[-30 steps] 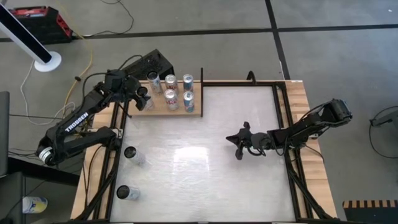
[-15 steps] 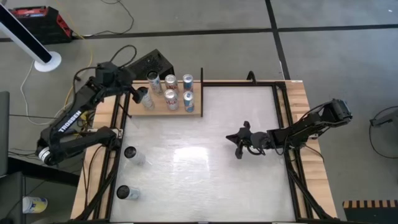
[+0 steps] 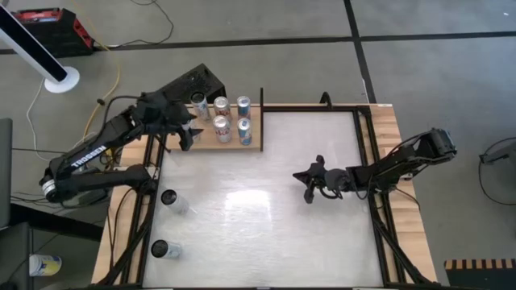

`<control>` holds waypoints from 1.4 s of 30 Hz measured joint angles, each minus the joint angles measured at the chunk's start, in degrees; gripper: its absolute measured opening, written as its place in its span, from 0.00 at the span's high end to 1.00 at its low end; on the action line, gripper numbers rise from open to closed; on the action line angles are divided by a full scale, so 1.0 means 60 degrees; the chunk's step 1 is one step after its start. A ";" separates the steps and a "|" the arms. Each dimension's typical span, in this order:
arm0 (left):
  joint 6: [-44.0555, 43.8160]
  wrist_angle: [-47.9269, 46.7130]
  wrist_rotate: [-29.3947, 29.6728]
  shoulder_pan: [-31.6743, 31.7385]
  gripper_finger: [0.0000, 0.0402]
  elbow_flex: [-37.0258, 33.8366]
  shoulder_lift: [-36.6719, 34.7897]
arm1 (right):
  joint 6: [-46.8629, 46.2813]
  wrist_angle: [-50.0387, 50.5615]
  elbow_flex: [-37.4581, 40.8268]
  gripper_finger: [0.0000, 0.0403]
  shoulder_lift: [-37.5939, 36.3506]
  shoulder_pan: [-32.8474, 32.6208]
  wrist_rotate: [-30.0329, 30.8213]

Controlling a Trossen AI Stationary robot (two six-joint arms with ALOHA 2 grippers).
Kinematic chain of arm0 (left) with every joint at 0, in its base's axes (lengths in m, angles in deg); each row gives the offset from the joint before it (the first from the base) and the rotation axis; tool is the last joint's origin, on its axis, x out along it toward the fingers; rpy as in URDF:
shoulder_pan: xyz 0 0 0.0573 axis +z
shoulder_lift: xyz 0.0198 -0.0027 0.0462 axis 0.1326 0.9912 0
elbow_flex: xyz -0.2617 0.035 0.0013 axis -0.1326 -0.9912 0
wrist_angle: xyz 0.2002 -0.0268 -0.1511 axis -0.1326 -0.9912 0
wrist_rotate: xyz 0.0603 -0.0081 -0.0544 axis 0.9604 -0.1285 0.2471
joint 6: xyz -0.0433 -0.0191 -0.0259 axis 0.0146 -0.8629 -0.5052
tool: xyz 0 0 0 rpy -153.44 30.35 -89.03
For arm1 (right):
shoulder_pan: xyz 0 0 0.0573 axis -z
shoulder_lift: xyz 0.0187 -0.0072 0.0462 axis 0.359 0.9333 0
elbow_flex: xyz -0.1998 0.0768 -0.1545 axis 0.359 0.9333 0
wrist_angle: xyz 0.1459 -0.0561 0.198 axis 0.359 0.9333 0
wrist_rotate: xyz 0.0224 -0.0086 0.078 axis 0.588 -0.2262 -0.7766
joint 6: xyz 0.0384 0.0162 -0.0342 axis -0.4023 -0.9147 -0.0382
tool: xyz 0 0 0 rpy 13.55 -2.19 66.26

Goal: Place canned beverage on shelf
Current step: Put the top right white soda can on the shelf

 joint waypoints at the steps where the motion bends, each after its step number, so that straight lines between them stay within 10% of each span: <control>1: 0.0025 -0.0127 0.0405 -0.0047 0.49 -0.0001 0.0111 | 0.0000 -0.0016 0.0000 0.94 0.0000 0.0027 -0.0009; 8: -0.0039 -0.0509 0.1365 -0.0069 0.96 -0.0011 0.0961 | -0.0146 -0.0041 0.0000 0.94 0.0000 0.0144 -0.0047; 42: 0.0179 -0.2591 0.3573 0.0010 1.00 -0.0011 0.1421 | -0.0149 0.0031 0.0000 0.93 -0.0004 0.0157 -0.0506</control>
